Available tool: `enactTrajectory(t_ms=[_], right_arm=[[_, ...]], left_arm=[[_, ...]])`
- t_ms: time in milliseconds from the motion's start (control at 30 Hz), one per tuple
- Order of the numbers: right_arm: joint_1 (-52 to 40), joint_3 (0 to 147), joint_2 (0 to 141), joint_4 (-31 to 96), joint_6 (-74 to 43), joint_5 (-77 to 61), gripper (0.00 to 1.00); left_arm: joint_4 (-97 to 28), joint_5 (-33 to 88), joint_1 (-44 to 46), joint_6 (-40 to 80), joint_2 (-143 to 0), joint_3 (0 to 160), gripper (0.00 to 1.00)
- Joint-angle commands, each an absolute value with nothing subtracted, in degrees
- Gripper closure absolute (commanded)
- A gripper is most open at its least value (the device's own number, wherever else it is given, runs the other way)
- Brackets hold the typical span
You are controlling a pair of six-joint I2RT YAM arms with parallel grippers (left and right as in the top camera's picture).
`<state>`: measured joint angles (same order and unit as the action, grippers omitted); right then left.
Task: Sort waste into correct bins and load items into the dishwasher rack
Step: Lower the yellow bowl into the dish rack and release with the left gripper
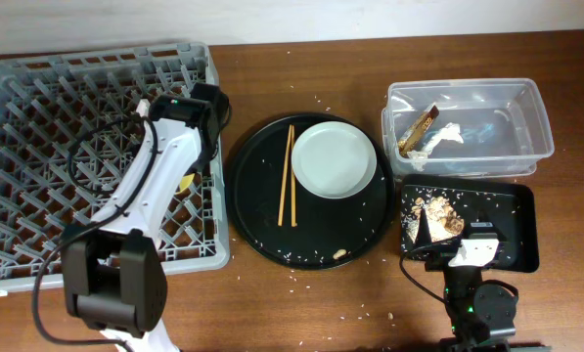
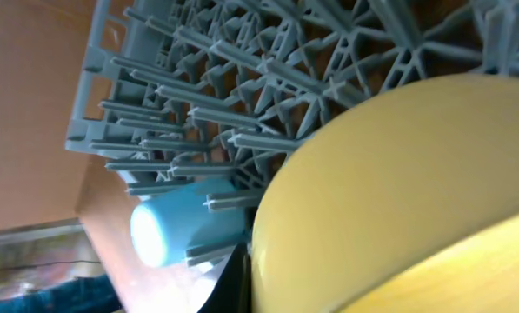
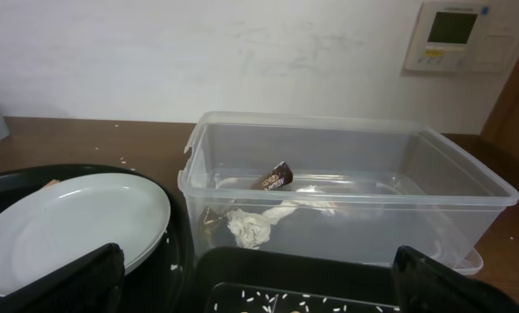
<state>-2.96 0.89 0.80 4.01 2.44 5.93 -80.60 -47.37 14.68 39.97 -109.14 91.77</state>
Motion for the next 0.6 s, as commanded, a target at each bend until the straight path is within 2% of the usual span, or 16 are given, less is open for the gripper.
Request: enactTrajectory(t_ms=[0, 133, 200, 400, 567], right_arm=[[-2.55, 0.32, 0.43, 4.05, 2.57, 5.78, 0.02], [-2.55, 0.32, 0.43, 4.05, 2.57, 5.78, 0.02], [-2.55, 0.32, 0.43, 4.05, 2.57, 5.78, 0.02], [-2.55, 0.32, 0.40, 4.05, 2.57, 5.78, 0.01], [-2.55, 0.32, 0.43, 4.05, 2.57, 5.78, 0.02]], left_arm=[[-85.84, -54.33, 15.51, 42.28, -110.87, 95.37, 1.00], [-87.77, -56.66, 15.64, 42.78, -110.87, 95.42, 1.00], [-90.76, -58.30, 16.51, 47.33, -110.87, 95.39, 1.00], [-84.23, -58.13, 18.85, 47.35, -113.47, 89.10, 1.00], [-88.12, -63.26, 18.87, 47.35, -113.67, 88.38, 1.00]])
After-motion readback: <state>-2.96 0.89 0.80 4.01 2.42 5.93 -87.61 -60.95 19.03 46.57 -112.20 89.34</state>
